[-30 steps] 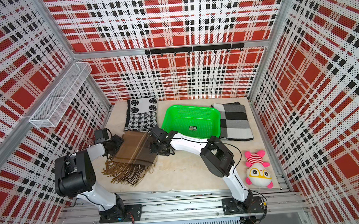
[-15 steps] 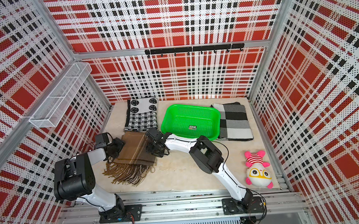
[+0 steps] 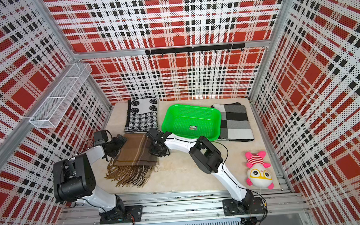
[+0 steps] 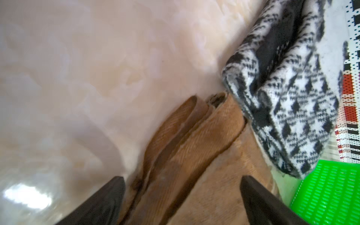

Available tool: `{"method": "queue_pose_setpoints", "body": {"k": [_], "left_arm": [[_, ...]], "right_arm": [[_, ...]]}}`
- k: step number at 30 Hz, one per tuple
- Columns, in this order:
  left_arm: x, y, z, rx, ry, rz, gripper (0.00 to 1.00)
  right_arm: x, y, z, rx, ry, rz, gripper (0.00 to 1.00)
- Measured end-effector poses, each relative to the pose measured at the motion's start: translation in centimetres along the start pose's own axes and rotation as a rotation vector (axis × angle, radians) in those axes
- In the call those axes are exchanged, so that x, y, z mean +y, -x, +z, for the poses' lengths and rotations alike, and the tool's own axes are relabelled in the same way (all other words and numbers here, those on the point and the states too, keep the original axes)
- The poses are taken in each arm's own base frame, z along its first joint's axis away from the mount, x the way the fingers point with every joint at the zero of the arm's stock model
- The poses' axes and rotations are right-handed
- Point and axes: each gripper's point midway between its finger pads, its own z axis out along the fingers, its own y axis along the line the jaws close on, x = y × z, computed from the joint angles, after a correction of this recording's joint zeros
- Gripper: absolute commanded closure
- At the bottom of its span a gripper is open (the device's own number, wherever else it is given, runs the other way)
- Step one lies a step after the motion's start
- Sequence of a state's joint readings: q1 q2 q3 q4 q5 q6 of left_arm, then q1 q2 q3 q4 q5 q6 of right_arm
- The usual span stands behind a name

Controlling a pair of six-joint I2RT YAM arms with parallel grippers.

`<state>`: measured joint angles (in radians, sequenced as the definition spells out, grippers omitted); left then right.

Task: Put the folded scarf in the basket
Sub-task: Pick up the scarf at the center of the board.

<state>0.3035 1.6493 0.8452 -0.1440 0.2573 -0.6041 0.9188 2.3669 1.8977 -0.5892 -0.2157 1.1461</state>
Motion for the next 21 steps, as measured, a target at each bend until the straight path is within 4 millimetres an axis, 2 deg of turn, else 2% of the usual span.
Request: {"method": "queue_pose_setpoints", "body": {"k": [4,8,11,14,17,19,21], "left_arm": [[0.0,-0.4,0.5,0.031,-0.005,0.025,0.01],[0.1,-0.8,0.6,0.034,0.012,0.038,0.09],[0.3,-1.0,0.7,0.029,0.021,0.036,0.22],[0.2,-1.5,0.9,0.036,0.011,0.029,0.30],[-0.2,-2.9,1.1,0.049,-0.017,0.021,0.46],[-0.4,-4.0,1.1,0.060,-0.038,0.019,0.56],[-0.7,-4.6,1.2,0.066,-0.053,0.011,0.71]], "right_arm": [[-0.2,0.2,-0.1,0.004,-0.002,-0.008,0.68],[-0.2,0.2,-0.1,0.004,-0.003,-0.017,0.68],[-0.2,0.1,-0.1,0.006,-0.002,-0.019,0.65],[0.0,0.1,-0.1,0.008,0.004,-0.018,0.57],[0.3,0.2,-0.2,0.009,0.020,-0.014,0.50],[0.6,0.2,-0.2,0.011,0.029,-0.008,0.49],[0.6,0.2,-0.2,0.010,0.031,-0.003,0.54]]}}
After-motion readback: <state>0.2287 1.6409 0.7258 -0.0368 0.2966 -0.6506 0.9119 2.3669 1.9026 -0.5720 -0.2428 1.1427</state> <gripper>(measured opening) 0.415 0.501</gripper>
